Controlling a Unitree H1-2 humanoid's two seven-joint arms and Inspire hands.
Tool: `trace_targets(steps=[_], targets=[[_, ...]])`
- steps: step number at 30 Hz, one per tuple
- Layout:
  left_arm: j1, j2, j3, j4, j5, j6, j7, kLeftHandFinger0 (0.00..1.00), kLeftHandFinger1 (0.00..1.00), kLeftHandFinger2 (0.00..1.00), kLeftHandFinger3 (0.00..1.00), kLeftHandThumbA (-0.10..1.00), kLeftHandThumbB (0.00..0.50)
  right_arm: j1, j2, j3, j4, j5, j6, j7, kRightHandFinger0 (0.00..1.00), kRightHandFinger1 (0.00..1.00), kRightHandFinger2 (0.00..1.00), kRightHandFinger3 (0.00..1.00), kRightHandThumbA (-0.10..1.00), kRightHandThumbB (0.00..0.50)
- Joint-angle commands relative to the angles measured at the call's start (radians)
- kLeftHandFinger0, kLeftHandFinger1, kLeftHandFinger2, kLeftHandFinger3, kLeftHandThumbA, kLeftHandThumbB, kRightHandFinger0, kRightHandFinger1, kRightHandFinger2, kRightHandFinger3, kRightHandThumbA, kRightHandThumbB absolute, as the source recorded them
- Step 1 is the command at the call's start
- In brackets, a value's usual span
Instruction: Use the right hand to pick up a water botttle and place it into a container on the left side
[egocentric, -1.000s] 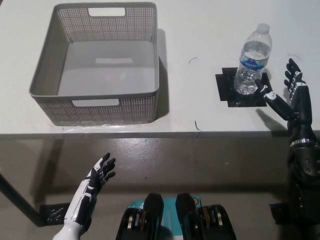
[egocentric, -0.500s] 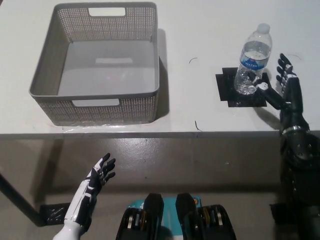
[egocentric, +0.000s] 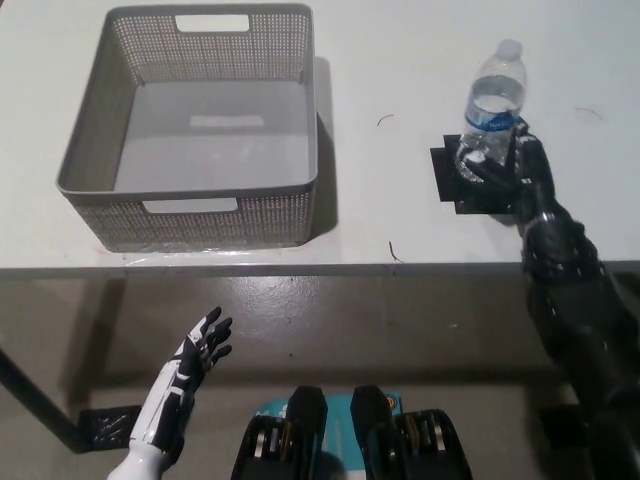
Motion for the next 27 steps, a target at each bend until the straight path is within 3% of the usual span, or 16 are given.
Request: trace_targets(steps=[1, 2, 4, 5, 6, 7, 8, 11, 20, 24, 27], targets=[[-0.018, -0.003, 0.0, -0.011, -0.014, -0.028, -0.01, 1.0, 1.0, 1.0, 1.0, 1.0, 0.214, -0.188, -0.012, -0.039, 0.145, 0.047, -0.083, -0.06, 1.0, 1.0, 1.0, 1.0, 0.54, 0.481], [-0.019, -0.004, 0.001, -0.01, -0.014, -0.029, -0.01, 1.0, 1.0, 1.0, 1.0, 1.0, 0.208, -0.209, -0.01, -0.064, 0.175, 0.073, -0.081, -0.074, 1.0, 1.0, 1.0, 1.0, 0.4, 0.441], [-0.019, -0.006, 0.001, -0.01, -0.016, -0.03, -0.011, 1.0, 1.0, 1.0, 1.0, 1.0, 0.208, -0.227, -0.009, -0.081, 0.203, 0.08, -0.079, -0.092, 1.0, 1.0, 1.0, 1.0, 0.37, 0.449], [-0.02, -0.004, 0.002, -0.011, -0.015, -0.035, -0.011, 1.0, 1.0, 1.0, 1.0, 1.0, 0.199, -0.254, -0.009, -0.083, 0.234, 0.066, -0.05, -0.189, 0.13, 0.2, 0.33, 0.36, -0.03, 0.331], [-0.021, -0.001, 0.003, -0.014, -0.014, -0.034, -0.012, 1.0, 1.0, 1.0, 1.0, 1.0, 0.199, -0.264, -0.013, -0.071, 0.248, 0.044, -0.05, -0.246, 0.03, 0.09, 0.27, 0.19, -0.09, 0.289], [-0.023, 0.002, 0.003, -0.015, -0.014, -0.033, -0.014, 1.0, 1.0, 1.0, 1.0, 1.0, 0.198, -0.266, -0.015, -0.074, 0.252, 0.046, -0.064, -0.254, 0.0, 0.06, 0.35, 0.26, -0.1, 0.197], [-0.027, 0.005, 0.004, -0.015, -0.02, -0.03, -0.018, 1.0, 1.0, 1.0, 1.0, 1.0, 0.195, -0.269, -0.016, -0.08, 0.255, 0.054, -0.084, -0.254, 0.0, 0.09, 0.46, 0.36, -0.1, 0.162], [-0.026, 0.01, 0.008, -0.018, -0.021, -0.027, -0.017, 1.0, 1.0, 1.0, 1.0, 1.0, 0.187, -0.275, -0.014, -0.091, 0.257, 0.066, -0.114, -0.261, 0.0, 0.14, 0.56, 0.5, -0.1, 0.172], [-0.011, 0.004, 0.003, -0.012, -0.01, -0.029, -0.014, 1.0, 1.0, 1.0, 1.0, 1.0, 0.235, -0.26, 0.0, -0.071, 0.244, 0.055, -0.188, -0.278, 0.0, 0.15, 0.56, 0.55, -0.1, 0.166], [-0.015, 0.007, 0.005, -0.004, -0.008, -0.036, -0.016, 1.0, 1.0, 1.0, 1.0, 1.0, 0.206, -0.293, 0.013, -0.085, 0.219, 0.075, -0.223, -0.262, 0.0, 0.17, 0.59, 0.59, -0.1, 0.167], [-0.019, 0.007, 0.005, 0.0, -0.007, -0.037, -0.014, 1.0, 1.0, 1.0, 1.0, 1.0, 0.204, -0.322, 0.031, -0.068, 0.166, 0.062, -0.251, -0.257, 0.0, 0.15, 0.58, 0.62, -0.1, 0.13]])
